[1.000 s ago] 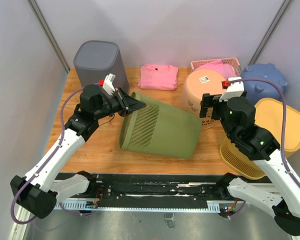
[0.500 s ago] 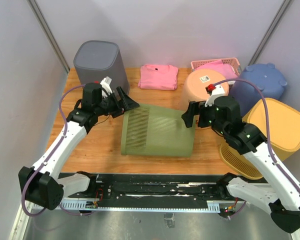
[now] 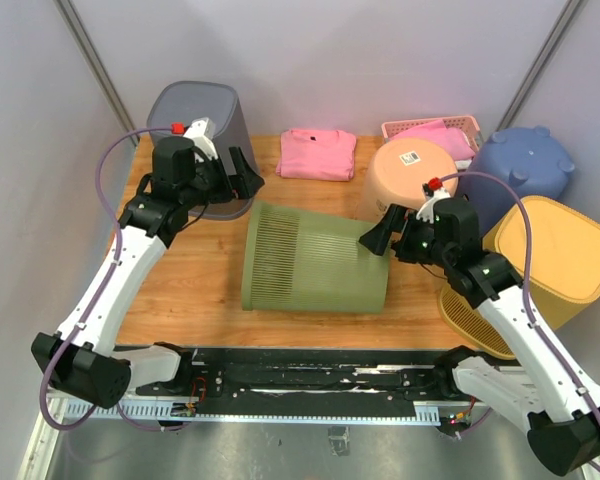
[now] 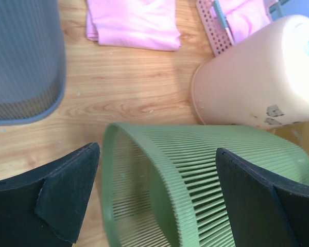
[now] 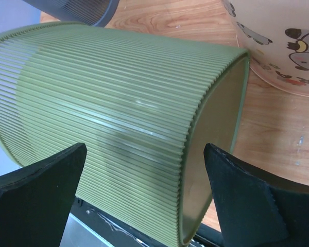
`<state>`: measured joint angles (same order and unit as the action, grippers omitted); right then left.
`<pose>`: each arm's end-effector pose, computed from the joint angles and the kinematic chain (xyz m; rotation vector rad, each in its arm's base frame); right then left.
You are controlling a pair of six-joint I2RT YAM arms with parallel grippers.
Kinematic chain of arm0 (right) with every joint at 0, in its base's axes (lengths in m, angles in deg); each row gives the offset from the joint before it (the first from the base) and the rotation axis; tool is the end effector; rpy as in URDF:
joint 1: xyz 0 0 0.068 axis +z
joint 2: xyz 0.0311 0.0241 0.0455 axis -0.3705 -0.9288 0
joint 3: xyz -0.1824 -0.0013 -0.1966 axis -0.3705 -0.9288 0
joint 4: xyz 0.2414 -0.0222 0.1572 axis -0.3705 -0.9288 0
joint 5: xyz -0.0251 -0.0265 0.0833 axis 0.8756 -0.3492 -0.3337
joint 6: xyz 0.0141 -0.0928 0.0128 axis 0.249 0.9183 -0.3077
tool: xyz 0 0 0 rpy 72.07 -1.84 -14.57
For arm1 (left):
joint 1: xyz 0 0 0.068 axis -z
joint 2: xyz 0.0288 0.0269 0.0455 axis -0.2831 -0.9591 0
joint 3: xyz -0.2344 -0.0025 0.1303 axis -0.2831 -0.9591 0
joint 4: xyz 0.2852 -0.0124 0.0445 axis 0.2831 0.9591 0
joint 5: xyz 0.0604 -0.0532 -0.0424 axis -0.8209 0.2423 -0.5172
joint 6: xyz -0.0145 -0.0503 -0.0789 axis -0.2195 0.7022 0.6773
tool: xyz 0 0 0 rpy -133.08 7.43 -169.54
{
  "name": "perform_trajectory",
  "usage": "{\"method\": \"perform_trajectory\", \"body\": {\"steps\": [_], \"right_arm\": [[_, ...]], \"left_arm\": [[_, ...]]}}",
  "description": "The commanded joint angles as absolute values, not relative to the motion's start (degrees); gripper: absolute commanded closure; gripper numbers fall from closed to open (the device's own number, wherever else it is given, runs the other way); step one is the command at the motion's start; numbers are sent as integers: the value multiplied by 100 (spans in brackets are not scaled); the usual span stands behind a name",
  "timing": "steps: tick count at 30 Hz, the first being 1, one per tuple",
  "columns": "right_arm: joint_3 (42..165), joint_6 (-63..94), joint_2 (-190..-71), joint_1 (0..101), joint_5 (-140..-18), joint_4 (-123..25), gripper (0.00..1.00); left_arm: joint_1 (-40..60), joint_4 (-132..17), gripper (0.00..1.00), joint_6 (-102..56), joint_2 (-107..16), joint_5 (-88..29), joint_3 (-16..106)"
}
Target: Turn the large container upside down
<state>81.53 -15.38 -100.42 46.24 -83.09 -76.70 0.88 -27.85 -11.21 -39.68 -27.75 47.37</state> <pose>0.2390 0.1287 0.3218 0.1037 2.1147 0.8877 0.3247 -0.1167 0.3754 0.0096 2.0264 -0.6274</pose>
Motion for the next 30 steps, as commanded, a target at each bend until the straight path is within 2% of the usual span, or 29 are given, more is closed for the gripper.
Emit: {"method": "perform_trajectory", "body": {"steps": [1,8,17,21,22,24,30], "right_arm": [[8274,-1805,-10209,4522,-8205,-7445,0],[8424,-1923,-10879,4530,-8175,-7017,2],[8838,-2120,-11579,4530,-8249,-6347,4],[9162,-1558,-11183,4523,-7578,-7019,1],[9095,-1175,-10657,4505,-7001,-7350,1],[8943,-982,-10290,4440,-6919,-7653,1],[8202,-1149,-9756,4233,-8572,-7479,1]], "left_arm": [[61,-2495,1,-1634,-3889,-3398,5000],[61,-1896,1,-1737,-3534,-3461,5241],[61,-1649,1,-1508,-3064,-3032,4777],[61,-1483,1,-1598,-2908,-3039,4480],[61,-1394,1,-1587,-2838,-3002,4301],[61,-1404,1,-1510,-2714,-2914,4111],[61,-1442,5,-1392,-2725,-2952,3747]]}}
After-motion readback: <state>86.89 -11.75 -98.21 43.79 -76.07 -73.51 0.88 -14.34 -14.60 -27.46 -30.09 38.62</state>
